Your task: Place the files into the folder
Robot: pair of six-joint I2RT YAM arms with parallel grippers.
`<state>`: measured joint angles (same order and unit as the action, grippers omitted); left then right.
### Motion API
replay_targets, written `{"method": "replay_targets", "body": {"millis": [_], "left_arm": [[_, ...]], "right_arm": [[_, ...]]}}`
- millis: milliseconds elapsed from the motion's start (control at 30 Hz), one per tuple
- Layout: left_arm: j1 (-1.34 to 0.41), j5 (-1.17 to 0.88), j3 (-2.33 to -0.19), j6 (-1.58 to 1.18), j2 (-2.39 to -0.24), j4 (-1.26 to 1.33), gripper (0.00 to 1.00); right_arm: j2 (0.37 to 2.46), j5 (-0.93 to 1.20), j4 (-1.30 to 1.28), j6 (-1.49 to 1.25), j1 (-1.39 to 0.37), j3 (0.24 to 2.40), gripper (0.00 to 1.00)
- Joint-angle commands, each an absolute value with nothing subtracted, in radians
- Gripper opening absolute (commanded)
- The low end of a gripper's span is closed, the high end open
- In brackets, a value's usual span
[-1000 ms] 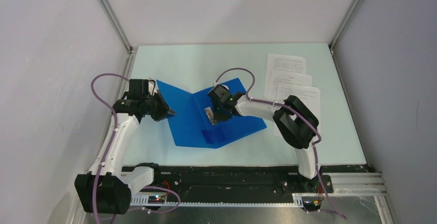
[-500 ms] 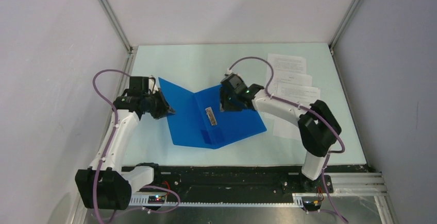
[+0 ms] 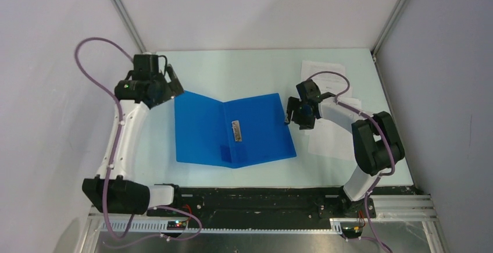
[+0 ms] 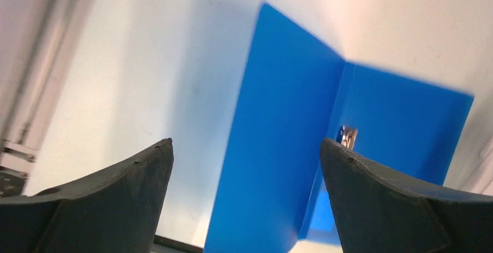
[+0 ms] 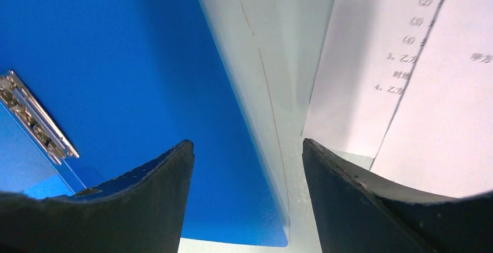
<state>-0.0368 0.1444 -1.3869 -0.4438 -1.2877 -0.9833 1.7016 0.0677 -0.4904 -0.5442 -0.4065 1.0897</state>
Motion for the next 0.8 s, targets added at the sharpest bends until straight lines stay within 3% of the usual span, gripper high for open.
{"method": "replay_targets", "body": {"millis": [0,133,267,433,633,767], "left_arm": [[-0.094,0.361,-1.537,-0.421,-1.182,-1.043,1.00],[-0.193,0.148,-1.578,-0.425,-1.159,-1.042,0.97],[-0.333,-0.040,-1.477,-0.543,-1.209,-1.012,0.89],[-0.509,-0.007,-1.343,-0.640,-1.267,-0.950,0.88],[-0.487,0.124,-1.147,-0.727,-1.343,-0.825,0.77],[-0.442,0.081,-1.071,-0.734,-1.444,-0.735,0.74]], "right_arm": [[1.683,0.175,-0.447,-0.509,-0.403,1.057,0.73],[1.699,0.236,-0.383,-0.526,-0.392,1.018,0.74],[1.716,0.276,-0.353,-0.553,-0.367,1.004,0.74],[1.706,0.295,-0.340,-0.559,-0.342,0.985,0.74],[1.705,0.304,-0.331,-0.542,-0.330,0.953,0.74],[1.712,0.370,-0.299,-0.546,-0.310,0.930,0.74]]}}
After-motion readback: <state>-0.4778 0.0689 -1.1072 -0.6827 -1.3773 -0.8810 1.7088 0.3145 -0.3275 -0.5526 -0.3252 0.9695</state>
